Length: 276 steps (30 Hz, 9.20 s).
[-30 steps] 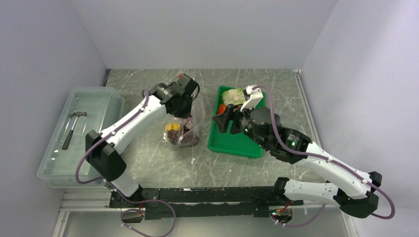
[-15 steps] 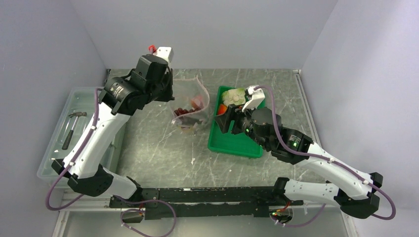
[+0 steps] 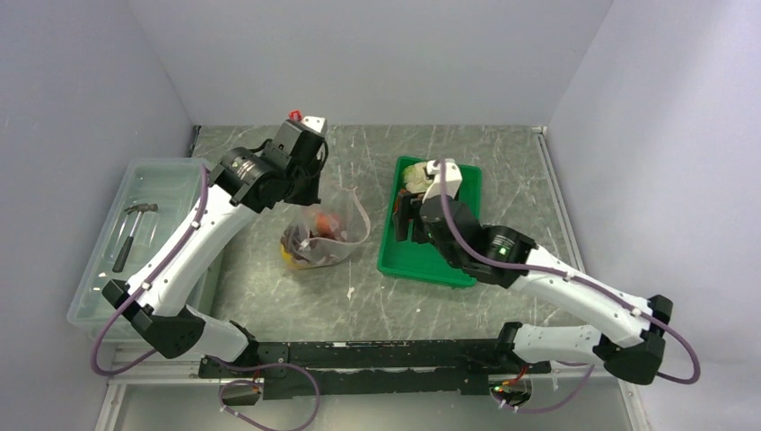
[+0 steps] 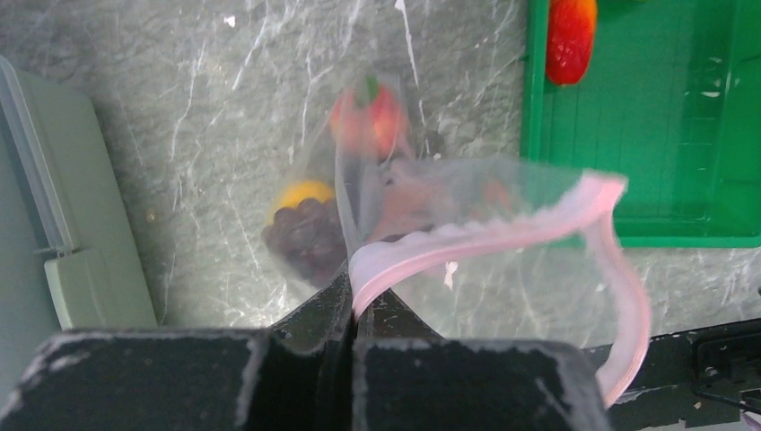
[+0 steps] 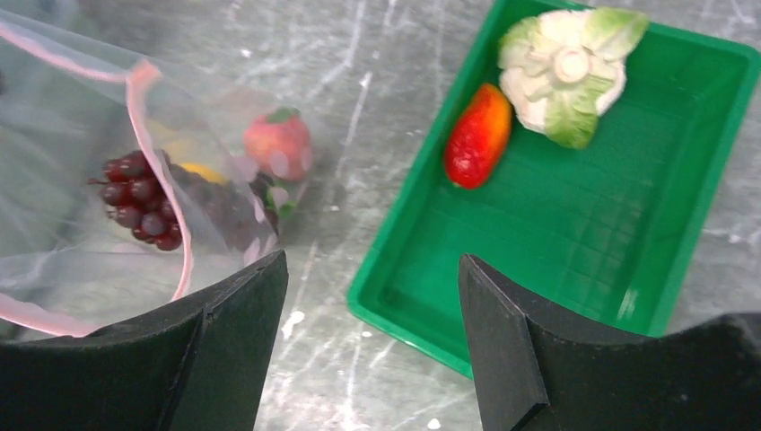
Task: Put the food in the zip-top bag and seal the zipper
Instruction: Adjust the zipper food storage bag at the center of the board, then pick up the fake vegetable from the bin, then place the fake vegetable in the zipper food storage bag.
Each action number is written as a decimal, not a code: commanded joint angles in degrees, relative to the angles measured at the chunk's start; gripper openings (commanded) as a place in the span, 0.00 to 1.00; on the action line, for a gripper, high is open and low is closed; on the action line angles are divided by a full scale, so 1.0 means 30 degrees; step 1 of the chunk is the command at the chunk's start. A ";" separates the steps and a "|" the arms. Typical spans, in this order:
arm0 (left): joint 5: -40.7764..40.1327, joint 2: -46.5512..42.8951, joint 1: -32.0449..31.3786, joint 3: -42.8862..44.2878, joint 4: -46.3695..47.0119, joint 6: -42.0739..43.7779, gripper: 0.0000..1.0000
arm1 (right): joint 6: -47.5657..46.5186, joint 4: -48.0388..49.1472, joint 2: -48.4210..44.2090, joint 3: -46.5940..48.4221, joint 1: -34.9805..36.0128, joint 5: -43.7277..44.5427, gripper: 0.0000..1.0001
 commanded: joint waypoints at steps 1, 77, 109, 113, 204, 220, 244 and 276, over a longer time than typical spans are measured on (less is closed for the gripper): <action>-0.0523 -0.1107 0.0044 -0.0805 0.0997 -0.0490 0.04 | -0.0427 -0.1668 0.1420 0.1243 -0.0675 0.2060 0.74; -0.0839 -0.2477 0.0050 -0.3265 0.2445 -0.0867 0.00 | -0.1230 0.2776 1.6028 0.7056 -1.3266 -0.7700 0.21; 0.0165 -0.1947 0.0031 -0.3379 0.2988 -0.0943 0.00 | -0.2145 0.1933 1.2624 0.4319 -1.3236 -0.7519 0.50; 0.0214 -0.1952 0.0052 -0.3439 0.3026 -0.0886 0.00 | -0.2263 0.1769 1.2607 0.4310 -1.3247 -0.7551 0.62; 0.0234 -0.1858 0.0041 -0.4467 0.3432 -0.0707 0.01 | -0.3386 0.1645 0.6497 0.1455 -1.0047 -0.2837 0.31; 0.0016 -0.2036 0.0045 -0.4232 0.3489 -0.0694 0.01 | -0.0912 0.3403 -0.2023 -0.0348 -0.9886 -1.5513 0.28; 0.0814 -0.2268 0.0037 -0.4671 0.4201 -0.1230 0.00 | 0.6854 0.8501 -0.1015 0.0419 -0.5427 -1.5446 0.24; 0.1623 -0.2966 0.0043 -0.4320 0.4295 -0.1585 0.01 | 0.9584 0.7092 0.3175 -0.1297 -0.0501 -0.8262 0.20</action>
